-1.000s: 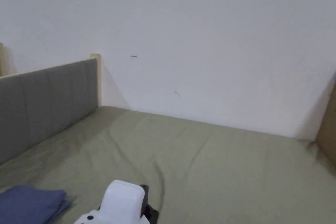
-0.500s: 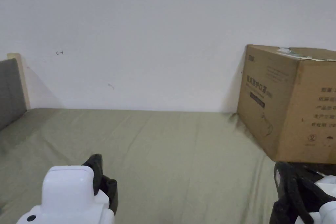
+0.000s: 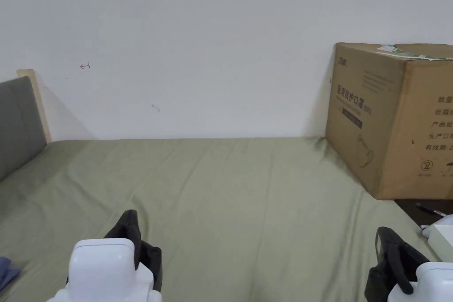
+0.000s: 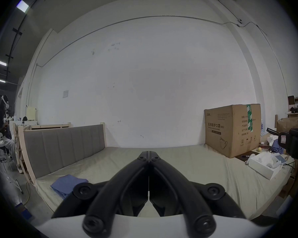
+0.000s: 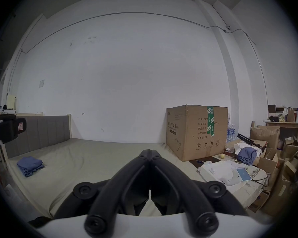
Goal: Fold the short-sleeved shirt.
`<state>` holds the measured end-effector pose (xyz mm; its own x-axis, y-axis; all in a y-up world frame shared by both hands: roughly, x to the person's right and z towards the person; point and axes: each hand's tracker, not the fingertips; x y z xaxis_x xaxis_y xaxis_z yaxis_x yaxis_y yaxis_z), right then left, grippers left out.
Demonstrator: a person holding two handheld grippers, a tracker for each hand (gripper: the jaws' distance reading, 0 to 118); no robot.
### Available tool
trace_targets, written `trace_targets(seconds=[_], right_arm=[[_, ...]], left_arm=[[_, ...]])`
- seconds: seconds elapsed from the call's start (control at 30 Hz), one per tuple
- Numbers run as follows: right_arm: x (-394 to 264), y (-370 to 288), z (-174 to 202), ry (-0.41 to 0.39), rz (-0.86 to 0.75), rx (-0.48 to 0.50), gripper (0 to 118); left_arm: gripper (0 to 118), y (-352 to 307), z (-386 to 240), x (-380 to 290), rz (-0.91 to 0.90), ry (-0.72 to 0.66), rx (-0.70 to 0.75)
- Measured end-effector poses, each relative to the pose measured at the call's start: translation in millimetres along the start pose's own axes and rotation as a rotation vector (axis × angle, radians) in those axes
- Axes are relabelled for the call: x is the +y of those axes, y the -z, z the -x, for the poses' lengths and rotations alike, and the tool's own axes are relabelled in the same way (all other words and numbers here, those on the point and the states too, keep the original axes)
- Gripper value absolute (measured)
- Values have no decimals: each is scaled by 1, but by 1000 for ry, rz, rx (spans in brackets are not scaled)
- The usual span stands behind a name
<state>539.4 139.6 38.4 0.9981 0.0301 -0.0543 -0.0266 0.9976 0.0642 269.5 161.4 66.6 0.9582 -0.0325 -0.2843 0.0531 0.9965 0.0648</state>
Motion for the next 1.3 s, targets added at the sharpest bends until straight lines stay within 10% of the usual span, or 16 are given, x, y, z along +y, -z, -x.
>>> trace_targets(seconds=[0.37,0.5,0.57,1.3], right_arm=[[20,-4,-5,17,-36,19,12],[26,-3,-5,16,-32,43,59],[26,-3,-6,10,-28,45,88],[13,0,5,-9,5,33,118]], left_arm=[[6,-11,-7,13,-55,22,-15],[108,-10,-1,22,-46,-47,-93],[110,-12,1,23,-57,-63,-107],[110,-1,-7,3,-9,-16,-81]])
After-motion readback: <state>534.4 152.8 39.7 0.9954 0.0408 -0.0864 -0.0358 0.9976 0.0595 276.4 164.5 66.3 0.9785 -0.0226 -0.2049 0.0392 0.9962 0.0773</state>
